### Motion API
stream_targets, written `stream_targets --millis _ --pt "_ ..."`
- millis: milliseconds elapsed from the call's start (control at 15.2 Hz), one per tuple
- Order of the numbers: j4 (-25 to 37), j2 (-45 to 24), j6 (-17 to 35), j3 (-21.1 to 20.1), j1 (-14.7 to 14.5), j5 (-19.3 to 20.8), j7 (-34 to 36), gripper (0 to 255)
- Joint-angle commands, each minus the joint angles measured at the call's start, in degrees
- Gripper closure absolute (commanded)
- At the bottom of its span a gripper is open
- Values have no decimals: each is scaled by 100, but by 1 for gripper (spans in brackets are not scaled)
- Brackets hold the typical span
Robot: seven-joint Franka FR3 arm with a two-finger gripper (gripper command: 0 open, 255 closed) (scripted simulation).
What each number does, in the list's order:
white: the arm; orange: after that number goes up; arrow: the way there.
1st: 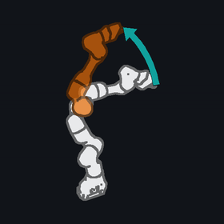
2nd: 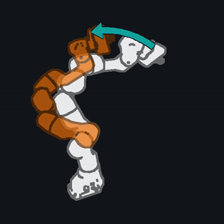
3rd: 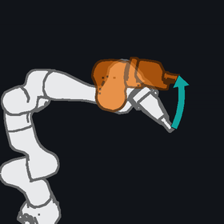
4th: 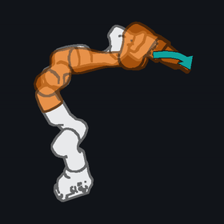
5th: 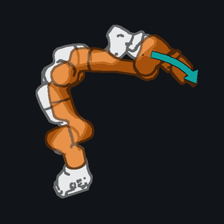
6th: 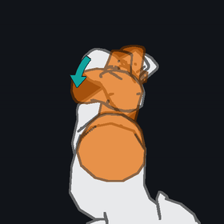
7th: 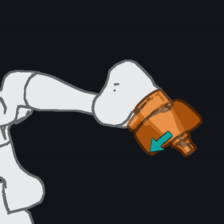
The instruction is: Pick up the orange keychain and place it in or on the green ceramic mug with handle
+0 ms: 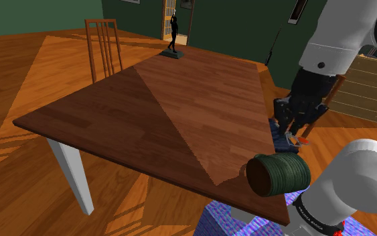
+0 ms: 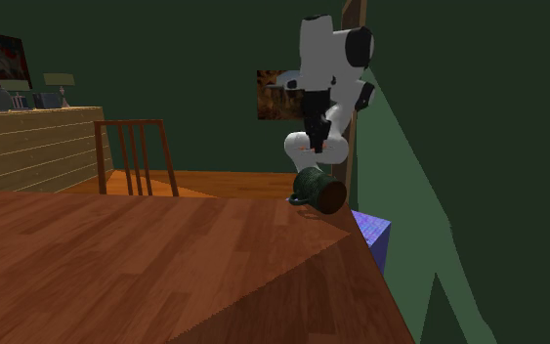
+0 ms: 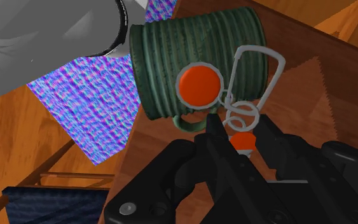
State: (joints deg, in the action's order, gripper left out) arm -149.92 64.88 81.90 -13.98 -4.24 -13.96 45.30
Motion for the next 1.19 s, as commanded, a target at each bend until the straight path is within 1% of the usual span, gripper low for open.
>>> stream_targets --millis 0,858,1122 --pt "-174 180 -12 -8 -43 -29 10 255" --pt "-1283 485 783 -279 -198 -308 -26 255" --pt "-1283 484 784 -279 -198 -307 -25 255"
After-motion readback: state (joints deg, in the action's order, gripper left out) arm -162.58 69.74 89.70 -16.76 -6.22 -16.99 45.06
